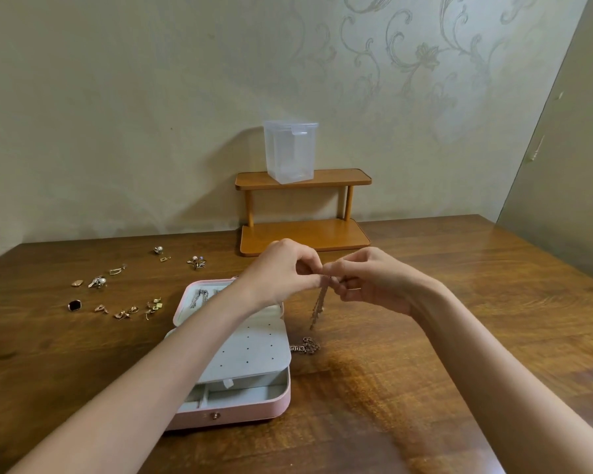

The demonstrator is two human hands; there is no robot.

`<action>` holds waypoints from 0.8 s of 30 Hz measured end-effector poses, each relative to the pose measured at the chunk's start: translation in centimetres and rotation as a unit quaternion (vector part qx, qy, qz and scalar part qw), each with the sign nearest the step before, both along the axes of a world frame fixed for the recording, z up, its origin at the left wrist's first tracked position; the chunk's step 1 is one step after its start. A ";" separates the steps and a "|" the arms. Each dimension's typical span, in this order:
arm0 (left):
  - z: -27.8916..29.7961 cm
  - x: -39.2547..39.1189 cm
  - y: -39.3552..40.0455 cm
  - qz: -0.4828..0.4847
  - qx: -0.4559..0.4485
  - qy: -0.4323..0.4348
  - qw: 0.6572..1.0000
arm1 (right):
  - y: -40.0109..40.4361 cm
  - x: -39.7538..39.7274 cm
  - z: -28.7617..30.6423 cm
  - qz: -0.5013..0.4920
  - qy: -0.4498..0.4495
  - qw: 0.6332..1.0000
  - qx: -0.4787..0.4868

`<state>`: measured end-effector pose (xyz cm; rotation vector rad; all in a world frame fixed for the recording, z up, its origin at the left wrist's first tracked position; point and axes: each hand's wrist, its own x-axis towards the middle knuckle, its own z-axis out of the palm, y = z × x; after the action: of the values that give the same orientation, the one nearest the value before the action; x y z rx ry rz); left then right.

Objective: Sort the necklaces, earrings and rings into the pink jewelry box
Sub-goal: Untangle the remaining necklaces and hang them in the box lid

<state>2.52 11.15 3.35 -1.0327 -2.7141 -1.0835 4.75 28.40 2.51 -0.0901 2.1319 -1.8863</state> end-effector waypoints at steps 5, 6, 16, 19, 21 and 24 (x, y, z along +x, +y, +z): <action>0.3 -0.2 -0.8 -0.055 0.020 -0.060 0.996 | 0.5 0.0 0.7 0.061 -0.016 0.998 0.007; 0.2 -0.2 -0.9 -0.058 0.035 -0.074 0.995 | 0.4 0.1 0.5 0.059 -0.017 0.998 -0.010; -2.8 0.5 -0.3 0.011 0.209 -0.104 0.972 | -1.4 0.3 -2.1 -0.065 -0.025 0.979 -0.191; -2.8 0.6 0.3 0.068 0.250 -0.063 0.964 | -1.8 0.1 -2.5 -0.105 -0.013 0.970 -0.219; -2.8 0.7 0.4 0.090 0.244 -0.048 0.965 | -1.8 0.1 -2.5 -0.091 -0.008 0.974 -0.208; -2.4 0.7 -0.1 0.082 0.195 -0.067 0.975 | -1.2 0.4 -1.7 -0.028 -0.035 0.986 -0.163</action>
<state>3.18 11.09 0.94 -0.6843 -2.4703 -1.6149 5.19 27.22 0.78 -0.0312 1.7818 -2.2208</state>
